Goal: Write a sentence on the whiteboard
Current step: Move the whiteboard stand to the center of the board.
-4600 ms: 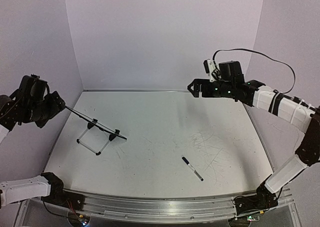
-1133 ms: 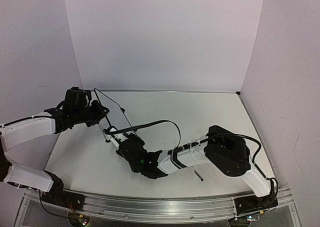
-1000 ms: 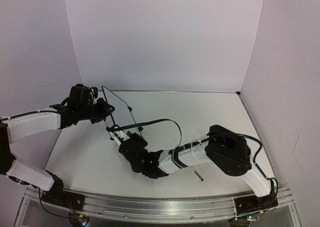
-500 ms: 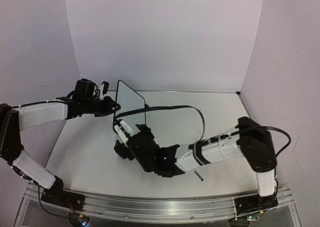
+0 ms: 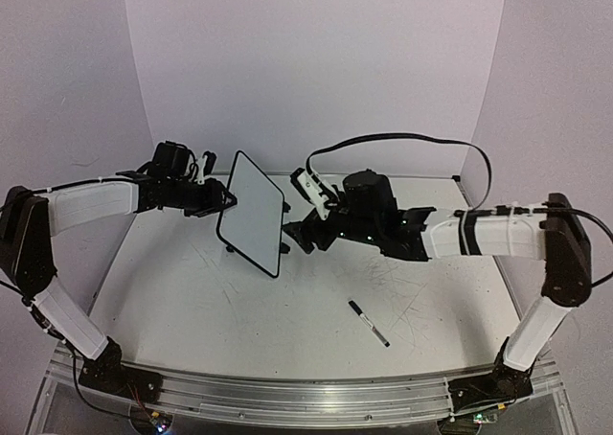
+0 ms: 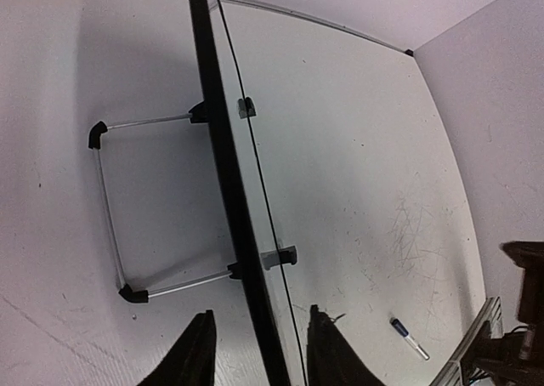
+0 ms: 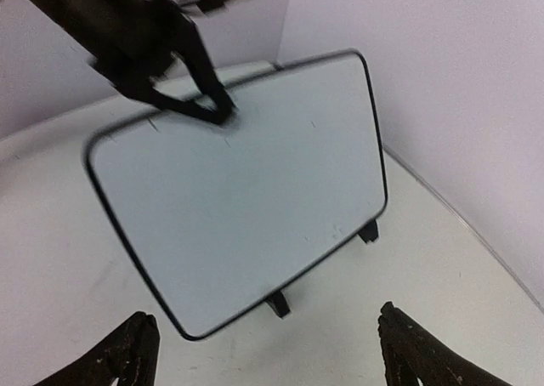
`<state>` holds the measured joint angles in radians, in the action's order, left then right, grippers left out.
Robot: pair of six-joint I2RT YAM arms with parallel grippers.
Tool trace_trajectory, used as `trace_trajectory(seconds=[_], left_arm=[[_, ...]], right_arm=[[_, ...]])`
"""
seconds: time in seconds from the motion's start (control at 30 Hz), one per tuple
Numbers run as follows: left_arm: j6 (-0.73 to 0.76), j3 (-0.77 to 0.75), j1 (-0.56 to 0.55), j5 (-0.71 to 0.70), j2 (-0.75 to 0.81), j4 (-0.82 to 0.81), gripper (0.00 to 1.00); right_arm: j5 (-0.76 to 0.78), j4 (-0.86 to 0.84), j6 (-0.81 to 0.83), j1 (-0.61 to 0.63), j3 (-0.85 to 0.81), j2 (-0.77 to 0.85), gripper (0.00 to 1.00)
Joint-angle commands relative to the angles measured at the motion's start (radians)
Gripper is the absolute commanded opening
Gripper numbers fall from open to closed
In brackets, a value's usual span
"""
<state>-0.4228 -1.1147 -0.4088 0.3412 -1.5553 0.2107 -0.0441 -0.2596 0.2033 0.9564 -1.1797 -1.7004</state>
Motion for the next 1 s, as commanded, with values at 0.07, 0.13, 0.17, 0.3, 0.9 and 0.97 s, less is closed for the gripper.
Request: trace_trajectory(seconds=[0.07, 0.13, 0.17, 0.3, 0.9, 0.97], left_arm=[[-0.018, -0.112, 0.005, 0.016, -0.035, 0.077, 0.51], [-0.013, -0.13, 0.005, 0.01, -0.033, 0.093, 0.59], [-0.011, -0.137, 0.005, 0.009, -0.029, 0.1, 0.62], [0.0, -0.158, 0.004, -0.007, 0.005, 0.145, 0.77], [-0.102, -0.067, 0.005, -0.137, 0.206, 0.244, 0.84], [-0.118, -0.061, 0.004, -0.15, 0.215, 0.244, 0.84]], right_arm=[[-0.273, 0.226, 0.164, -0.15, -0.274, -0.307, 0.87], [-0.299, 0.264, 0.238, -0.168, -0.349, -0.397, 0.85], [-0.317, 0.288, 0.263, -0.177, -0.388, -0.435, 0.84], [-0.364, 0.427, 0.353, -0.203, -0.571, -0.566, 0.82], [-0.418, 0.607, 0.395, -0.205, -0.848, -0.793, 0.32], [-0.436, 0.606, 0.377, -0.205, -0.847, -0.792, 0.32]])
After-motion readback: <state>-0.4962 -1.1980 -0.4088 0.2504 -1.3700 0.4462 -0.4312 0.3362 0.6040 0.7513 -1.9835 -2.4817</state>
